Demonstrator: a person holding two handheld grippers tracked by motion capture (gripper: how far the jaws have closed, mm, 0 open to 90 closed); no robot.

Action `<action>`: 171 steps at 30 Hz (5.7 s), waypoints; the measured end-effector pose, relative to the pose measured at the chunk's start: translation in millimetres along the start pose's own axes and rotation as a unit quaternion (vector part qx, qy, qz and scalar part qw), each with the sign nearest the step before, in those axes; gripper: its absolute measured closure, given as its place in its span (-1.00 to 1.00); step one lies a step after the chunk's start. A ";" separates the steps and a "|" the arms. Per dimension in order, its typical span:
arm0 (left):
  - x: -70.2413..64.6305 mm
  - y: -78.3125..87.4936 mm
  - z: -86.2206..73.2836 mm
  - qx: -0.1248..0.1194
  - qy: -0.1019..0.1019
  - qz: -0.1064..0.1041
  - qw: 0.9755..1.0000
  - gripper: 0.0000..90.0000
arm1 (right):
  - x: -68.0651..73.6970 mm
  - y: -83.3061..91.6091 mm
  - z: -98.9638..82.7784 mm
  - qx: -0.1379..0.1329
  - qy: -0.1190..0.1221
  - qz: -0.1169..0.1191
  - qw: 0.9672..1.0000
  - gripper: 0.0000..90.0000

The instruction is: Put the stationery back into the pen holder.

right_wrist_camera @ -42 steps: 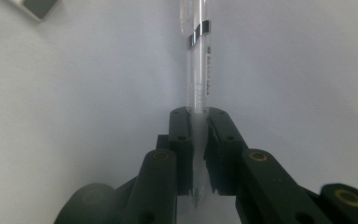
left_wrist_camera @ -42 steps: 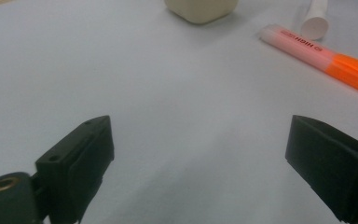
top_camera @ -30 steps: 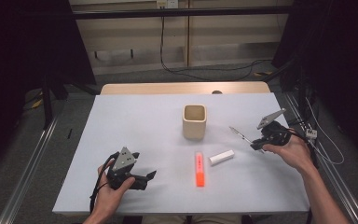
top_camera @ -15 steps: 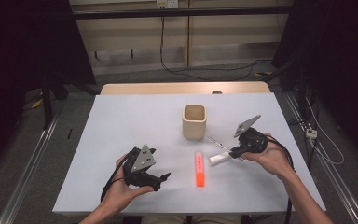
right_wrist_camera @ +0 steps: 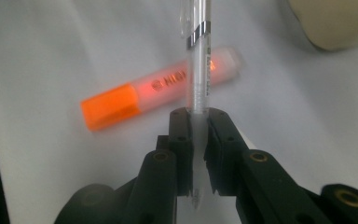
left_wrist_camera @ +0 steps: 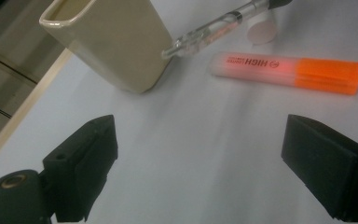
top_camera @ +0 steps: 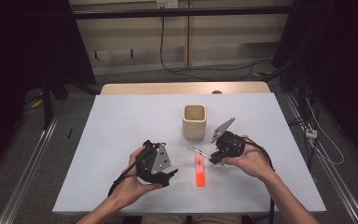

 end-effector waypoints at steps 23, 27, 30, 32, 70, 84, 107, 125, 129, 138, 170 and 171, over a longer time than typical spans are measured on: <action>-4.3 -15.8 -3.7 0.072 -0.172 0.033 0.982 -0.29 | 25.5 -25.3 40.5 0.036 0.052 0.045 0.997 0.80; -11.1 -20.9 -0.1 0.060 -0.193 0.044 0.978 -0.17 | 29.0 -28.3 44.7 0.041 0.065 0.049 0.996 0.80; -12.9 -21.0 -1.0 0.066 -0.212 0.049 0.974 -0.01 | 31.8 -31.3 46.7 0.045 0.067 0.053 0.995 0.80; -15.5 -22.0 -0.2 0.059 -0.216 0.044 0.974 0.11 | 33.4 -32.9 47.8 0.048 0.066 0.056 0.995 0.80; 7.4 -6.1 -9.4 -0.027 0.113 -0.049 0.992 0.77 | 2.3 -0.1 28.4 -0.185 -0.046 -0.051 0.980 -0.62; 25.5 2.3 8.5 -0.086 0.224 -0.068 0.968 0.77 | -12.8 16.3 -21.4 -0.233 -0.114 -0.130 0.957 -0.83; 94.4 -0.5 52.7 -0.146 0.277 -0.014 0.950 0.77 | -15.9 32.0 -71.4 -0.268 -0.172 -0.190 0.929 -0.84; 125.0 -29.3 86.8 -0.172 0.302 -0.005 0.938 0.76 | -21.2 38.2 -80.6 -0.287 -0.191 -0.198 0.918 -0.88; 130.3 -41.5 93.5 -0.166 0.299 0.005 0.940 0.76 | -18.9 36.5 -79.9 -0.283 -0.185 -0.194 0.921 -0.88; 133.7 -54.5 119.6 -0.171 0.274 0.019 0.946 0.76 | -16.9 31.5 -78.9 -0.279 -0.184 -0.184 0.924 -0.88; 129.5 -110.8 115.2 -0.148 0.285 0.003 0.947 0.76 | -13.7 27.1 -78.8 -0.275 -0.180 -0.177 0.928 -0.87; 127.8 -111.4 113.8 -0.146 0.283 0.000 0.948 0.76 | -13.4 27.0 -78.6 -0.275 -0.179 -0.177 0.928 -0.87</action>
Point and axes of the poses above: each handheld gripper's, and its own axes: y roughly backward along the jaws, z roughly out of its top, x roughly to its left, the point moved 10 cm from there along -y, roughly forward along the jaws, and after that the axes turned 1 degree about -y, right-handed, at the moved point
